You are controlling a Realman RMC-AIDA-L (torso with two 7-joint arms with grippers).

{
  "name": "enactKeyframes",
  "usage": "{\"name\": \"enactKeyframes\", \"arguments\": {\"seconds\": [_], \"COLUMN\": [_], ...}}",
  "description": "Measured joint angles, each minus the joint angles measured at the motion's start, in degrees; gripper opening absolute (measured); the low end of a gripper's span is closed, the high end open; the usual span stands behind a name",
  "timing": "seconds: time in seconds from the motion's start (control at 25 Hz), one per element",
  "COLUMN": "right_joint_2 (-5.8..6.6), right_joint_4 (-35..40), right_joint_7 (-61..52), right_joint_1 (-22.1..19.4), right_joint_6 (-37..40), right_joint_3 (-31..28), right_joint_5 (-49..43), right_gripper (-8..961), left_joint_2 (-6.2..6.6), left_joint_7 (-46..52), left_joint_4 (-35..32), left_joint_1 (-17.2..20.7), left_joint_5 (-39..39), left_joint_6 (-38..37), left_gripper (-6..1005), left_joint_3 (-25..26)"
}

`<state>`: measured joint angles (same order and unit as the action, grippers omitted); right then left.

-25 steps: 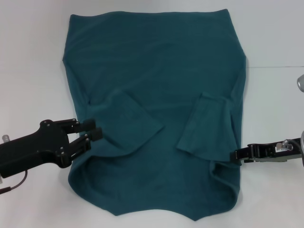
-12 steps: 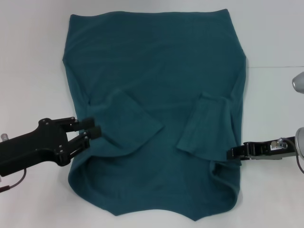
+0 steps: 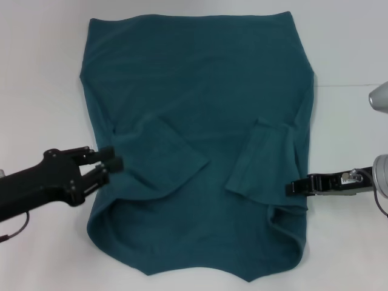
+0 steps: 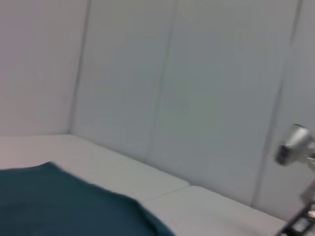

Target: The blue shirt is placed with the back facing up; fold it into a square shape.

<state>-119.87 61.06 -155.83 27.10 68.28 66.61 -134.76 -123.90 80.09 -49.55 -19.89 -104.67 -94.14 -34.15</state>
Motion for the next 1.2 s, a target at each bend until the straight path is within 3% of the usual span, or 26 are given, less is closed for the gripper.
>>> {"name": "enactKeyframes", "arguments": {"seconds": [0.28,0.48,0.8,1.0,1.2], "right_joint_2": [0.09,0.09,-0.09,-0.21,-0.24], "right_joint_4": [8.6,12.6,11.1,9.8,4.0], "right_joint_7": [2.7,9.4,26.4,35.8,43.7], "right_joint_1": [-0.7,-0.7,-1.5,-2.4,-1.5], "right_joint_6": [-0.1,-0.4,-5.2,-5.9,-9.1], "right_joint_3": [-1.2,-4.6,-6.4,-6.2,-5.7], "right_joint_5": [2.3,2.7,11.6,19.0,23.7], "right_gripper": [470,471,471,471,471], "left_joint_2": [0.12,-0.03,-0.24,-0.27,-0.33], "left_joint_7": [6.3,7.2,3.8,0.2,-0.3], "left_joint_4": [-0.2,2.1,9.5,11.0,10.1], "left_joint_1": [0.3,1.1,2.0,2.9,4.4], "left_joint_5": [1.5,5.4,7.6,9.2,10.5], "left_joint_6": [-1.0,-1.1,0.4,-1.4,-4.2], "left_gripper": [279,282,285,286,288], "left_joint_3": [6.1,7.6,13.6,14.5,15.9]}}
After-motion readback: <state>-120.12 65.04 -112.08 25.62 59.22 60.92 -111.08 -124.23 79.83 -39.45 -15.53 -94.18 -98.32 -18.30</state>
